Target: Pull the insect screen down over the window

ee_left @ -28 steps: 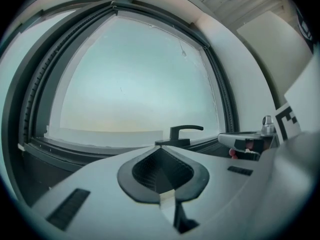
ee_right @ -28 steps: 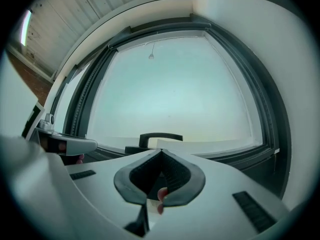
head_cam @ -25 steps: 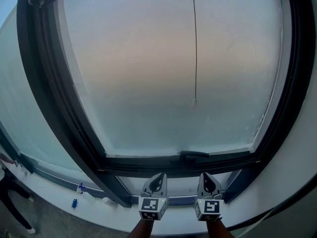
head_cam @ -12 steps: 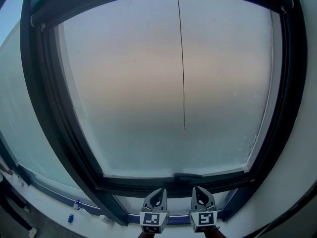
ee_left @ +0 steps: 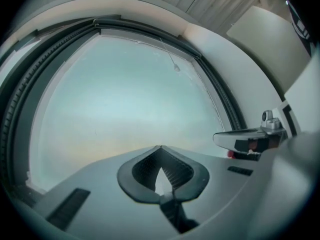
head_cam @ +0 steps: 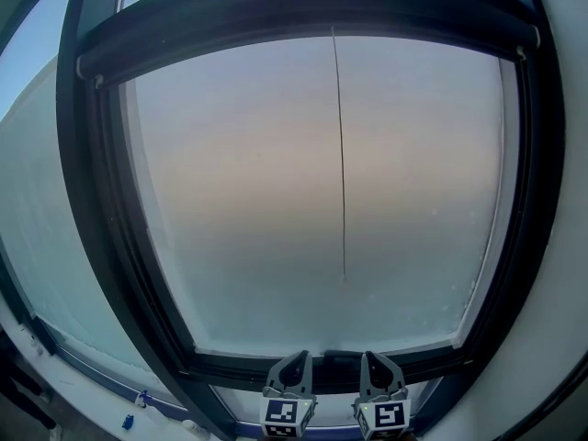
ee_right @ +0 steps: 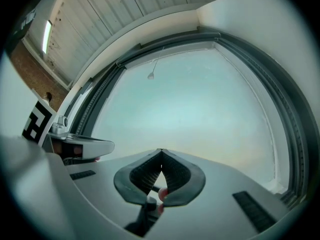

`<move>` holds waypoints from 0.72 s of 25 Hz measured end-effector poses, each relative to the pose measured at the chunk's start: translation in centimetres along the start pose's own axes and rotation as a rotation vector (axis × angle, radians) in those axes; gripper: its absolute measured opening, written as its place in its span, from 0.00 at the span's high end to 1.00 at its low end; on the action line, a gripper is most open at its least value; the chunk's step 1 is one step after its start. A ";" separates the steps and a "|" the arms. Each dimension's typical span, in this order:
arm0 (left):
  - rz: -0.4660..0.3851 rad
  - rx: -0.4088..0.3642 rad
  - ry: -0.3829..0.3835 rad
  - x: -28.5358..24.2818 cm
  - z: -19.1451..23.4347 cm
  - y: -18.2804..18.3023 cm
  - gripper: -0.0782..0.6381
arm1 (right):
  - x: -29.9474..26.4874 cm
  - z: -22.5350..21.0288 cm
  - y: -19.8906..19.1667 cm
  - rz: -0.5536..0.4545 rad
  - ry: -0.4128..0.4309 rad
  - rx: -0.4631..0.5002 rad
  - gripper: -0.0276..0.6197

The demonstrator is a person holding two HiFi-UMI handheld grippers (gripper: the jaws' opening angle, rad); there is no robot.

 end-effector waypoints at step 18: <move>-0.269 -0.116 0.005 -3.4 2.4 12.4 0.90 | -3.8 -1.7 14.6 -0.323 0.039 0.296 0.95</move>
Point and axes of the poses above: the fingertips, and each gripper's own axes: x backward along the fingers, z to its left, y out of its top, the point moved 6 cm from there along x, backward along the fingers, and after that the axes turned 9 degrees about y, right-handed, at the moved point
